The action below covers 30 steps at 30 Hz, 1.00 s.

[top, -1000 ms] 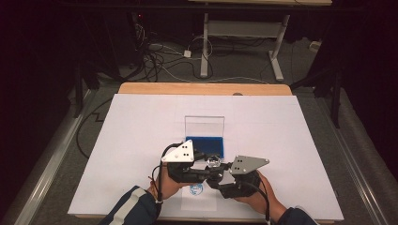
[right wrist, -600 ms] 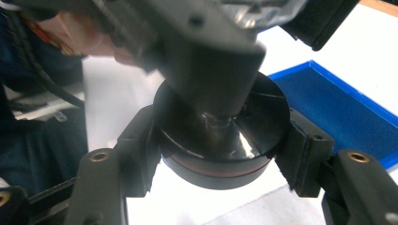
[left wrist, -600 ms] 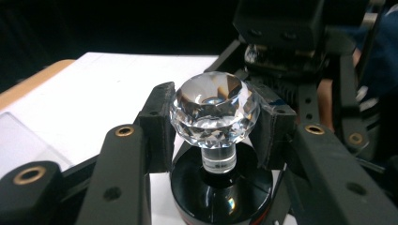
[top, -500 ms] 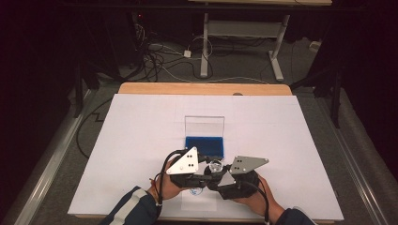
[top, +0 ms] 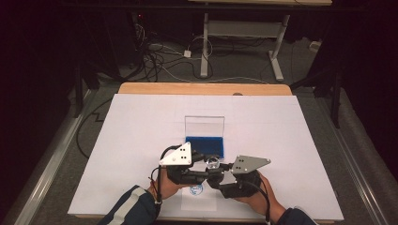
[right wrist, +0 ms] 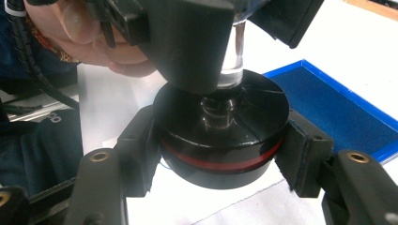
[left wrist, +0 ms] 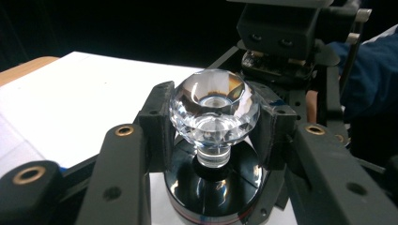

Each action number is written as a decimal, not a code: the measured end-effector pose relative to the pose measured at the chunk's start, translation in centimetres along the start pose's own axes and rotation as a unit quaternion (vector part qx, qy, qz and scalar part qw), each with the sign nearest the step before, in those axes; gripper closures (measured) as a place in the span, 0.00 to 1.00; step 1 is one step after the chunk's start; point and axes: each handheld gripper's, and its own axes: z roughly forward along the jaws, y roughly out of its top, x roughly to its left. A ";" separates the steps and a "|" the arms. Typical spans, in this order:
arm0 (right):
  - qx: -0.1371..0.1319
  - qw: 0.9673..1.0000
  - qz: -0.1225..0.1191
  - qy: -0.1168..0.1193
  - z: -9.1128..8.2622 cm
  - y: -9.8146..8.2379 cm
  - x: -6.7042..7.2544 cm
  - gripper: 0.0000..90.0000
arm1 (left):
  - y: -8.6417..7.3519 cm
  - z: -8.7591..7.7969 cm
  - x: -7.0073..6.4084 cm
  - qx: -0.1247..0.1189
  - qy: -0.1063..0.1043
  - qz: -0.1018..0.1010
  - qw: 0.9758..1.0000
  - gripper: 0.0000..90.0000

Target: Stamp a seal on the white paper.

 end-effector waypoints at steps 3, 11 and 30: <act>0.002 1.000 -0.004 0.000 0.0 0.1 0.1 0.43 | 0.1 0.1 -0.4 0.003 0.007 0.021 1.000 0.60; 0.016 1.000 -0.007 0.000 0.3 0.0 0.3 0.43 | 0.3 0.7 -0.9 0.035 0.014 0.038 0.999 0.60; 0.011 0.999 -0.033 -0.014 -0.2 0.7 0.1 0.43 | 0.6 1.5 -0.6 0.061 0.012 0.015 0.998 0.74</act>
